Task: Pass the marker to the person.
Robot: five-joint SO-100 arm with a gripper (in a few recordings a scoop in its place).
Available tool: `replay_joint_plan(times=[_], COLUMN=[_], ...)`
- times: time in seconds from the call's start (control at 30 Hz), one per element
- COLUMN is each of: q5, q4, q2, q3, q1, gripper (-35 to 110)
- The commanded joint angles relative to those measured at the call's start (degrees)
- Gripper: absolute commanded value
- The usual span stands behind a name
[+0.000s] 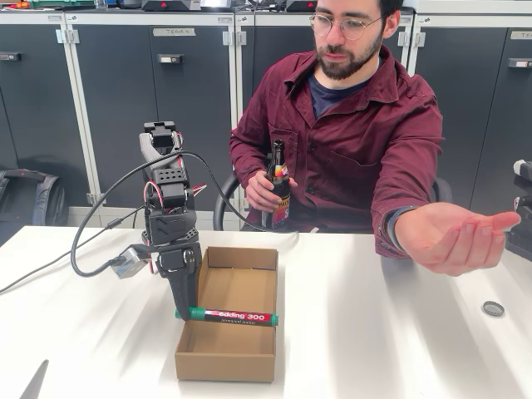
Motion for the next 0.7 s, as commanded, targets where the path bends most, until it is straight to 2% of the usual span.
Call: replay_joint_plan(times=[0.0, 0.2, 0.5, 0.67], q5=[-1.58, -5.01, -16.70, -24.87], q4=[-0.70, 1.58, 5.27, 3.34], q2=[0.53, 2.64, 14.33, 19.07], q3=[-0.79, -4.31, -9.49, -9.76], q1=[0.62, 0.53, -5.19, -8.79], gripper=[-5, -5, -5, -5])
